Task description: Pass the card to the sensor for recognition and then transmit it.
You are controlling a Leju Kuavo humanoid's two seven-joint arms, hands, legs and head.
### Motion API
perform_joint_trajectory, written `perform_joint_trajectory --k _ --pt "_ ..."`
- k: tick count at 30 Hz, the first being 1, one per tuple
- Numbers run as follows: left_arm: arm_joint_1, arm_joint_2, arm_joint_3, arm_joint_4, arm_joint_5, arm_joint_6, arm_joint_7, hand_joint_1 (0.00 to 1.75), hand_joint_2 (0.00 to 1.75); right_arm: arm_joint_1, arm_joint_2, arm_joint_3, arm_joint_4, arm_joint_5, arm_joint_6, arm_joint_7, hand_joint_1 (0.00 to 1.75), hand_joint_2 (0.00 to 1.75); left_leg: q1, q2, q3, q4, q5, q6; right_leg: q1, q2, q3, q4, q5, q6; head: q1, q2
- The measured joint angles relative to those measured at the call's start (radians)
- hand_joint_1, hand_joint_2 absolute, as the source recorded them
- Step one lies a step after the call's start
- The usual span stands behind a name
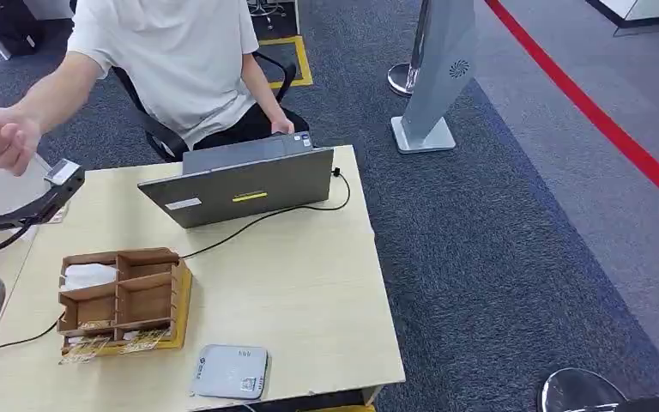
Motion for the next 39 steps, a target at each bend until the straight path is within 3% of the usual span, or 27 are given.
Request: perform_joint_trajectory --k 8,12,18,23,26,28,34,39 --pt "0.001 0.001 -0.006 -0.007 0.0 0.061 -0.032 0.0 1.75 -0.002 0.001 0.0 0.0 0.018 0.001 -0.027 0.0 1.75 0.0 0.0 0.0 0.0 -0.001 0.0 0.0 -0.001 0.0 0.0 -0.001 0.0 0.0 0.0" --pt "0.04 0.001 -0.023 -0.079 0.0 0.095 -0.057 0.0 1.75 -0.002 0.002 0.0 0.0 0.018 -0.002 -0.024 0.0 1.75 0.0 0.0 0.001 0.0 -0.001 0.0 0.0 -0.001 0.001 0.0 0.0 0.0 0.0 0.0" --pt "0.174 0.0 -0.055 -0.239 0.0 0.145 -0.11 0.0 1.75 0.001 0.002 0.0 0.0 0.0 -0.018 -0.02 0.0 1.75 0.0 -0.001 0.001 0.0 -0.001 0.0 0.0 -0.001 0.001 0.0 -0.001 0.0 0.0 0.0" --pt "0.296 -0.008 -0.106 -0.362 0.0 0.204 -0.237 0.0 1.75 0.004 0.005 0.0 0.0 -0.048 -0.035 -0.019 0.0 1.75 0.0 0.0 0.001 0.0 -0.002 0.0 0.0 0.0 0.001 0.0 -0.001 0.001 0.0 0.0" --pt "0.398 -0.029 -0.133 -0.444 0.0 0.272 -0.332 0.0 1.75 0.007 0.006 0.0 0.0 -0.068 -0.039 -0.013 0.0 1.75 0.0 0.0 0.001 0.0 -0.003 0.0 0.0 0.0 0.001 0.0 -0.001 0.001 0.0 0.0" --pt "0.47 -0.039 -0.151 -0.492 0.0 0.307 -0.362 0.0 1.75 0.009 0.007 0.0 0.0 -0.077 -0.043 -0.01 0.0 1.75 0.0 0.0 0.001 0.0 -0.003 0.0 0.0 0.0 0.001 -0.001 -0.002 0.001 0.0 0.0" --pt "0.648 -0.049 -0.158 -0.524 0.0 0.325 -0.367 0.0 1.75 0.012 0.008 0.0 0.0 -0.071 -0.055 -0.009 0.0 1.75 0.0 -0.001 0.001 -0.001 -0.005 0.001 0.0 -0.001 0.001 -0.001 -0.003 0.001 0.0 0.0" --pt "0.764 -0.117 -0.153 -0.505 0.0 0.312 -0.367 0.0 1.75 0.013 0.009 0.0 0.0 -0.073 -0.054 -0.015 0.0 1.75 0.0 -0.001 0.001 -0.001 -0.005 0.001 0.0 -0.001 0.002 -0.001 -0.003 0.001 0.0 0.0"
